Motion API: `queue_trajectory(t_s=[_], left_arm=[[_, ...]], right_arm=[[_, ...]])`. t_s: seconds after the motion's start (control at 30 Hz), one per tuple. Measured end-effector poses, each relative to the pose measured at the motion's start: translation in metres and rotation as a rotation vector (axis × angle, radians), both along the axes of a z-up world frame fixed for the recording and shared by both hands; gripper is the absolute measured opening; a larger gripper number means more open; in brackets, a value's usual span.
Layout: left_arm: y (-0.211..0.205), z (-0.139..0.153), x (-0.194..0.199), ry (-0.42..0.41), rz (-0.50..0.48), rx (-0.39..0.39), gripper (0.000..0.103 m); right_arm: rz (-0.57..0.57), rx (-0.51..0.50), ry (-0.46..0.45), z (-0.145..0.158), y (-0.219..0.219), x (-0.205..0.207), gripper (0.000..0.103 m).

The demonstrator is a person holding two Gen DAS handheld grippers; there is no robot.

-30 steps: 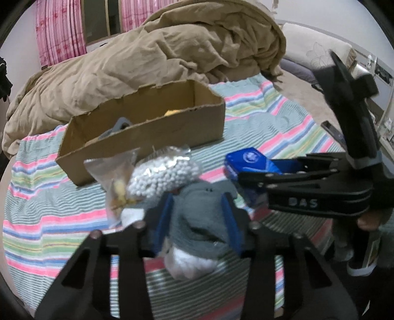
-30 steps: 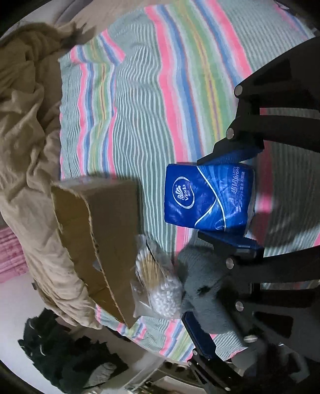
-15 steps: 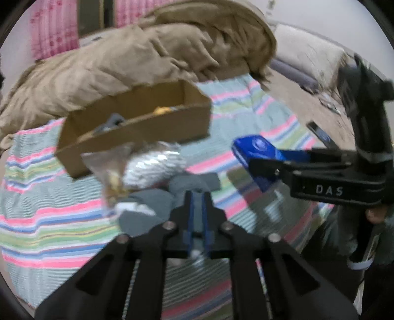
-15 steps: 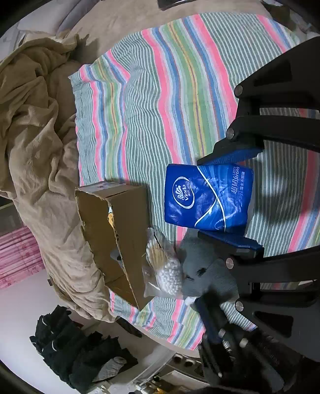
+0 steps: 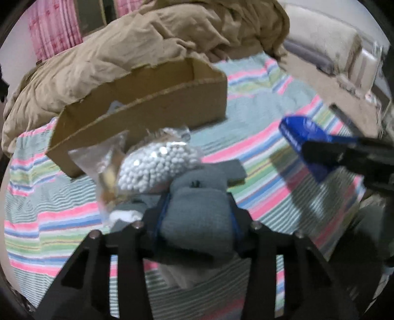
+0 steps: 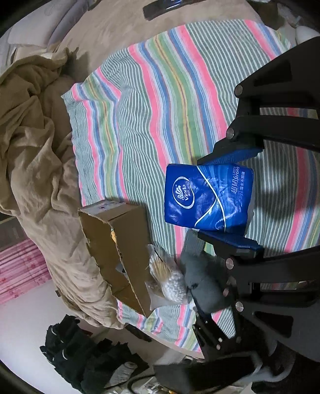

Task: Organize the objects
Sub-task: 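Grasp the second grey glove with the left gripper while the right lifts the tissue pack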

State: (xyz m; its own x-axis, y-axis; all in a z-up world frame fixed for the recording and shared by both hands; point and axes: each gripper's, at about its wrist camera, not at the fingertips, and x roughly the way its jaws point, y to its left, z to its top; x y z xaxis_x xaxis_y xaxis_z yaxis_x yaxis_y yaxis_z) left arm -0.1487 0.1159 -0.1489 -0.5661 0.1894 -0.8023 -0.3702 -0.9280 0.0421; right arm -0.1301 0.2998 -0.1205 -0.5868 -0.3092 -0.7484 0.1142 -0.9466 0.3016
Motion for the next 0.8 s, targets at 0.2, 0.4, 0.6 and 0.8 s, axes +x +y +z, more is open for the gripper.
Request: queue_trajectory(t_s=[0.2, 0.4, 0.6, 0.8], left_arm=[[-0.023, 0.036, 0.012, 0.032, 0.008, 0.094, 0.042], [-0.049, 0.073, 0.024, 0.056, 0.019, 0.237, 0.042], [-0.080, 0.104, 0.023, 0.097, 0.068, 0.334, 0.042], [-0.104, 0.126, 0.019, 0.150, 0.099, 0.344, 0.043]], right_arm=[[0.016, -0.002, 0.022, 0.008, -0.007, 0.002, 0.053], [0.030, 0.001, 0.052, 0.021, -0.016, 0.003, 0.053], [0.042, 0.006, 0.082, 0.035, -0.024, 0.003, 0.053], [0.056, 0.019, 0.119, 0.052, -0.033, -0.002, 0.053]])
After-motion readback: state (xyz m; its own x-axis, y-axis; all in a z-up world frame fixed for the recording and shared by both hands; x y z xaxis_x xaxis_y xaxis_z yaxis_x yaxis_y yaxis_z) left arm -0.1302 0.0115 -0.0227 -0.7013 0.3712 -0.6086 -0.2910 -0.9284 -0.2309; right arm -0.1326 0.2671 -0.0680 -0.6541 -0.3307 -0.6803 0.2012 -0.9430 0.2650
